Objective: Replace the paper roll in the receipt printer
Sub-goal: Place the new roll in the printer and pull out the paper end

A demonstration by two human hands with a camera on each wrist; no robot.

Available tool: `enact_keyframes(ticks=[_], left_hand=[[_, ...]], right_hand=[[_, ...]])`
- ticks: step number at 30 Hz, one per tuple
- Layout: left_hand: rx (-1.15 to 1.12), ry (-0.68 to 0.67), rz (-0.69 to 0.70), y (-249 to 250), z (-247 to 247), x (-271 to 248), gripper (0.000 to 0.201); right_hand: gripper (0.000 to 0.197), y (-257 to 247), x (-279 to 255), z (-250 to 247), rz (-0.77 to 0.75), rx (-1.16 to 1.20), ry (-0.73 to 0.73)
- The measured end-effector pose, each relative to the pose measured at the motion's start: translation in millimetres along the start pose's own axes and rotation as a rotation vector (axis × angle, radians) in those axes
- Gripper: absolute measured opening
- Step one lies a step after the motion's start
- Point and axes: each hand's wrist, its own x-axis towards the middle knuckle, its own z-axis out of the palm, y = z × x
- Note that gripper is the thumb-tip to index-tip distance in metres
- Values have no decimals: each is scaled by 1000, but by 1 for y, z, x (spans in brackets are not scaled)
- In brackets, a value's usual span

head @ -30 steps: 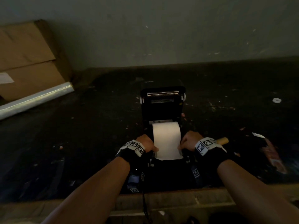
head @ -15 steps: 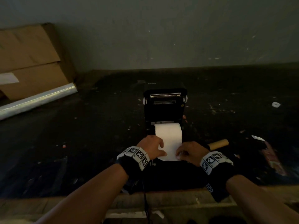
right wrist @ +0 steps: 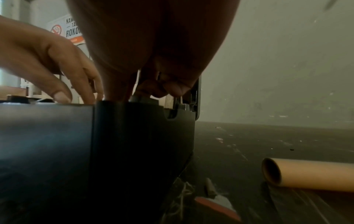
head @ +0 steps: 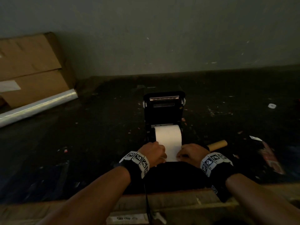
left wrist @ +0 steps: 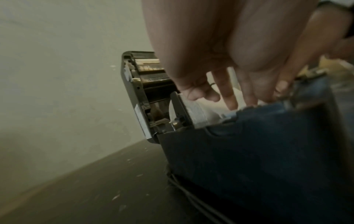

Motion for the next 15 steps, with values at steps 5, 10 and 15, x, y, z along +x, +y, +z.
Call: enact_keyframes(ticks=[5,10,15], left_hand=[[108,32,29,11,5,5,31],[45,52,-20,13,9,6,31],[-120,124,-21,19,11,-9,31]], right_hand=[[30,-1,-1,0,9,8,21],[36,-4,-2,4,23,11,14],[27,-6,-11,12,-1,5,78]])
